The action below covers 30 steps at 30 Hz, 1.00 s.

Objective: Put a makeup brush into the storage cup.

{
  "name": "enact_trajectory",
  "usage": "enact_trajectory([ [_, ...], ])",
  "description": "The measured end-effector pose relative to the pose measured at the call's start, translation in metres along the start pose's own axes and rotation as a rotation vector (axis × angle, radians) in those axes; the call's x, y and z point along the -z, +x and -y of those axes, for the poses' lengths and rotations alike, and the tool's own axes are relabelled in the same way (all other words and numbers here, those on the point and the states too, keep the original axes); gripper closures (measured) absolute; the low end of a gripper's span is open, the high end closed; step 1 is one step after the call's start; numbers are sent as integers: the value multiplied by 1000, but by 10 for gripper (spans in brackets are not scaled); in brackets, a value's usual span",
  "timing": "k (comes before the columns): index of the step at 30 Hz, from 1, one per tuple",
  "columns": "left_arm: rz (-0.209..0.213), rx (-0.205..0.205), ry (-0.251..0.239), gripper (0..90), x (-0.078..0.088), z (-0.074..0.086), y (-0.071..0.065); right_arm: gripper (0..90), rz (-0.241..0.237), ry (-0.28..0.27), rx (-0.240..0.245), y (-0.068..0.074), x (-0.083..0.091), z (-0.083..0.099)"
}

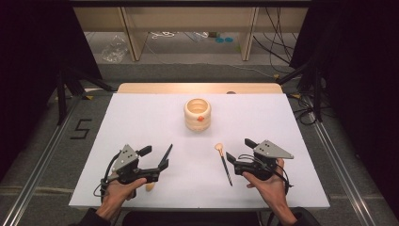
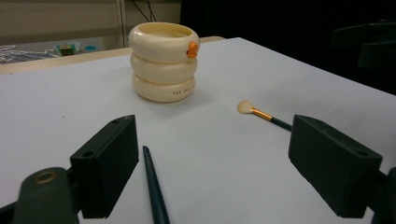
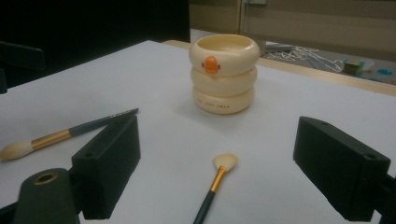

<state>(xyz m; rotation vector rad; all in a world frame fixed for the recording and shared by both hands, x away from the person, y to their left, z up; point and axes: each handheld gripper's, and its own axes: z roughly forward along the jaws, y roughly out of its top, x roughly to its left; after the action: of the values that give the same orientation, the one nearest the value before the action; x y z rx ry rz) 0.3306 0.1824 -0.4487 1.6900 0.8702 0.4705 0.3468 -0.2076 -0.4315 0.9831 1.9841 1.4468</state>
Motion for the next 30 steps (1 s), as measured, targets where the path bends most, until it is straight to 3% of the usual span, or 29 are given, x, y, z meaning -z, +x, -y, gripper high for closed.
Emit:
enact_trajectory([
  [6, -2, 32, 50, 160, -3, 1, 0, 158, -10, 6, 0, 0, 0, 1],
  [14, 6, 31, 102, 162, -3, -2, 2, 159, -19, 12, 1, 0, -1, 1],
  [17, -6, 40, 148, 160, -3, -2, 4, 159, -13, 13, 5, 1, -2, 1],
  [30, 35, 46, 184, 160, -1, -14, 8, 161, -31, 29, 10, 3, -3, 0],
])
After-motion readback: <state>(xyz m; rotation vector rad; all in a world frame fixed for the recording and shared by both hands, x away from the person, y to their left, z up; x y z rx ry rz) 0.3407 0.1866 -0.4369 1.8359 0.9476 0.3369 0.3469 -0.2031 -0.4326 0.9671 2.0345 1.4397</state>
